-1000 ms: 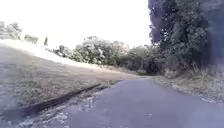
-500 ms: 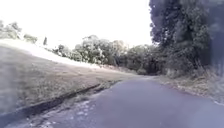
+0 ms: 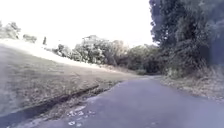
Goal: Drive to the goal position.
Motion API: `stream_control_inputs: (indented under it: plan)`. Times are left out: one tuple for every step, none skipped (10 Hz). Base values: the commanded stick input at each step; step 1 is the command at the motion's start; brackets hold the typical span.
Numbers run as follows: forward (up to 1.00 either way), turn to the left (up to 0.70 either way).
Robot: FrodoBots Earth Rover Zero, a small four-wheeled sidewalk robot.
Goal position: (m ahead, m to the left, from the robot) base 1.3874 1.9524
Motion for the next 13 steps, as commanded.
stream_control_inputs:
  plan:
    - [0.00, -0.45]
    - [0.00, -0.45]
    - [0.00, -0.45]
    - [0.00, -0.45]
    - [0.00, -0.45]
    - [0.00, -0.45]
    - [0.00, -0.45]
    - [0.00, -0.45]
    - [0.00, -0.45]
    - [0.00, -0.45]
    - [0.00, -0.45]
    - [0.00, -0.45]
    - [0.00, -0.49]
